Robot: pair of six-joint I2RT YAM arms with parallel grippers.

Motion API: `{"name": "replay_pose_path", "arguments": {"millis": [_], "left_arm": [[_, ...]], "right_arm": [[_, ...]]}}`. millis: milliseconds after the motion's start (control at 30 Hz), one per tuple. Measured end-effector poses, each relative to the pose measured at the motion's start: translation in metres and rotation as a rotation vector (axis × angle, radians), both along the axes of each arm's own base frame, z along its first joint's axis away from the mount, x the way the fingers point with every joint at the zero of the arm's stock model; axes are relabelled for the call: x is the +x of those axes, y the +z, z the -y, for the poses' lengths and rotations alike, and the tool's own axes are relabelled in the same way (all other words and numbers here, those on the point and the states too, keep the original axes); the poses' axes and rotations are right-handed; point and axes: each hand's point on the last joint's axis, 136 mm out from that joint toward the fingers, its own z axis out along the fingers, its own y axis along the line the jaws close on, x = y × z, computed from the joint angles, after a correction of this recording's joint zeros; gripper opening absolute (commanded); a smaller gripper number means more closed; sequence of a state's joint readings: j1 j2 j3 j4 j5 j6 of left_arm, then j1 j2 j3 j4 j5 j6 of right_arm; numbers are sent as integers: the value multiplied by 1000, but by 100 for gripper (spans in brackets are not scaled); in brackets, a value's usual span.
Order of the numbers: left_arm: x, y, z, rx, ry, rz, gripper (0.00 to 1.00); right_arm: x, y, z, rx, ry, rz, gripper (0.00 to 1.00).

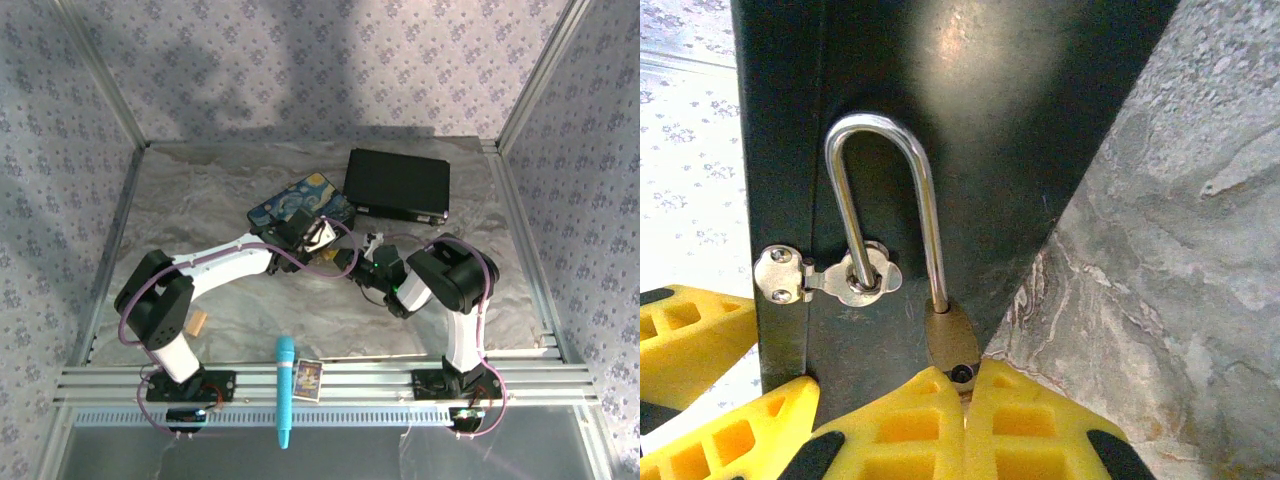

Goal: Unlock the padlock with the key

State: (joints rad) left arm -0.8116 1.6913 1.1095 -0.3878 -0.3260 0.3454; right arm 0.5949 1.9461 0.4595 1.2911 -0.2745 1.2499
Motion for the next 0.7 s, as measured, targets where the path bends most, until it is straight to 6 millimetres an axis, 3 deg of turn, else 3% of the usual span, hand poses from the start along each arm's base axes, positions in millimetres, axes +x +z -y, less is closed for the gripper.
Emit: {"name": "replay_pose_path", "arguments": {"millis": [200, 300, 700], "left_arm": [[0, 0, 0, -3, 5, -1, 40], [0, 0, 0, -3, 5, -1, 40], [1, -1, -1, 3, 18, 2, 40]], "right_arm": [[11, -2, -3, -6, -27, -8, 0], [11, -6, -4, -19, -32, -19, 9], [7, -18, 2, -49, -38, -61, 2]]}}
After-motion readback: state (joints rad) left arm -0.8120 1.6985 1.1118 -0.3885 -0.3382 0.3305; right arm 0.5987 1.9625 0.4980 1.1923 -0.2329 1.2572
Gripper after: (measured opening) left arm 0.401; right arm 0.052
